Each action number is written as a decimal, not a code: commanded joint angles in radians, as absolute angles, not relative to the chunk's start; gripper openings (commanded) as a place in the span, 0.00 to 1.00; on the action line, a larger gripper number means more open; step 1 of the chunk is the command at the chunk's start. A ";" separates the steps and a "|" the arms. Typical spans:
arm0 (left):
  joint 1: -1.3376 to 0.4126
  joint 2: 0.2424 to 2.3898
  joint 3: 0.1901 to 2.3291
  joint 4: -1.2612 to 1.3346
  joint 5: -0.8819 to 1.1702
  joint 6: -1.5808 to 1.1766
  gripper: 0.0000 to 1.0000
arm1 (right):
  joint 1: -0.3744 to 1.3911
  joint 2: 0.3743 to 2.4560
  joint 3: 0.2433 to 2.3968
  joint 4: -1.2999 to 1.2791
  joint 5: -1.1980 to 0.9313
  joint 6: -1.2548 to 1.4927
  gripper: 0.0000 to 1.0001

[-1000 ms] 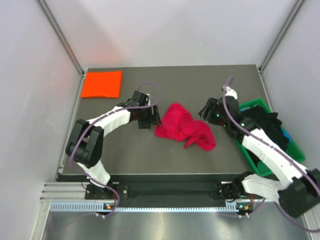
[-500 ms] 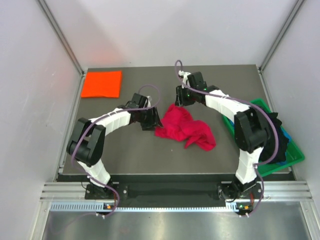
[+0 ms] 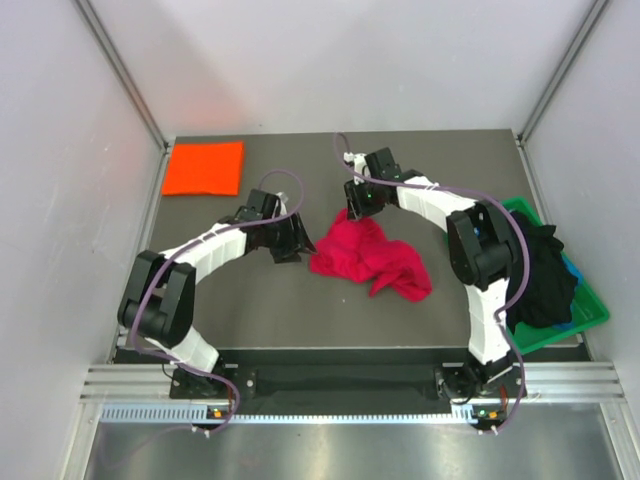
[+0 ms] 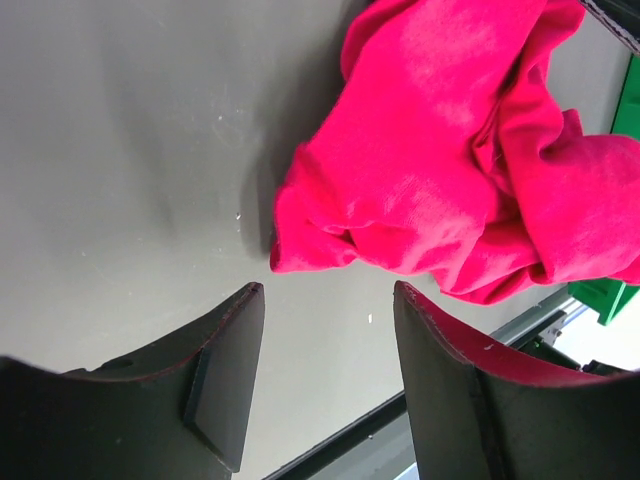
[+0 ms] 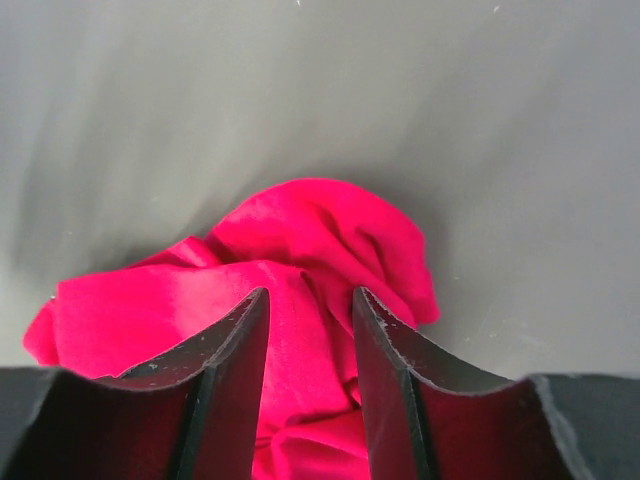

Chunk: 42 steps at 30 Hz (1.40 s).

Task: Fold and stack the t-shirts
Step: Flatten the tshirt out

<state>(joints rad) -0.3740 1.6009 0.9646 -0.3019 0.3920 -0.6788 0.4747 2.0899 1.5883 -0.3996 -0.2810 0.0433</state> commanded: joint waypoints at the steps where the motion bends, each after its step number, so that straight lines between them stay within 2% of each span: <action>1: -0.370 1.582 0.953 -0.256 0.422 -0.680 0.59 | 0.471 2.106 1.638 -0.387 -0.304 0.011 0.39; 4: -0.370 1.585 0.963 -0.259 0.422 -0.678 0.59 | 0.474 2.114 1.637 -0.385 -0.321 0.008 0.38; 7: -0.370 1.591 0.983 -0.264 0.420 -0.683 0.59 | 0.472 2.093 1.624 -0.376 -0.342 0.009 0.24; 8: -0.370 1.594 0.991 -0.265 0.417 -0.686 0.59 | 0.474 2.085 1.620 -0.376 -0.347 0.011 0.15; 10: -0.365 1.608 1.014 -0.264 0.410 -0.683 0.59 | 0.477 2.045 1.611 -0.373 -0.370 0.014 0.07; 11: -0.361 1.614 1.025 -0.267 0.403 -0.677 0.59 | 0.480 2.028 1.606 -0.373 -0.376 0.014 0.00; 15: -0.307 1.658 1.109 -0.229 0.390 -0.670 0.59 | 0.499 1.938 1.551 -0.336 -0.387 0.026 0.00; 21: -0.305 1.726 1.150 -0.010 0.506 -0.586 0.63 | 0.505 1.884 1.516 -0.327 -0.391 0.040 0.00; 23: -0.305 1.755 1.146 0.061 0.634 -0.529 0.61 | 0.505 1.878 1.516 -0.339 -0.408 0.038 0.00; 26: -0.305 1.760 1.125 0.159 0.715 -0.494 0.59 | 0.505 1.847 1.482 -0.316 -0.440 0.040 0.00; 35: -0.310 1.735 1.078 0.348 0.805 -0.520 0.58 | 0.505 1.824 1.443 -0.308 -0.477 0.051 0.00; 42: -0.330 1.781 1.106 0.379 0.865 -0.511 0.50 | 0.505 1.819 1.445 -0.301 -0.499 0.054 0.00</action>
<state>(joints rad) -0.3191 1.7718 1.0878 0.2802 0.8043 -0.5251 0.4908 1.8790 1.4342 -0.3553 -0.4641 0.0532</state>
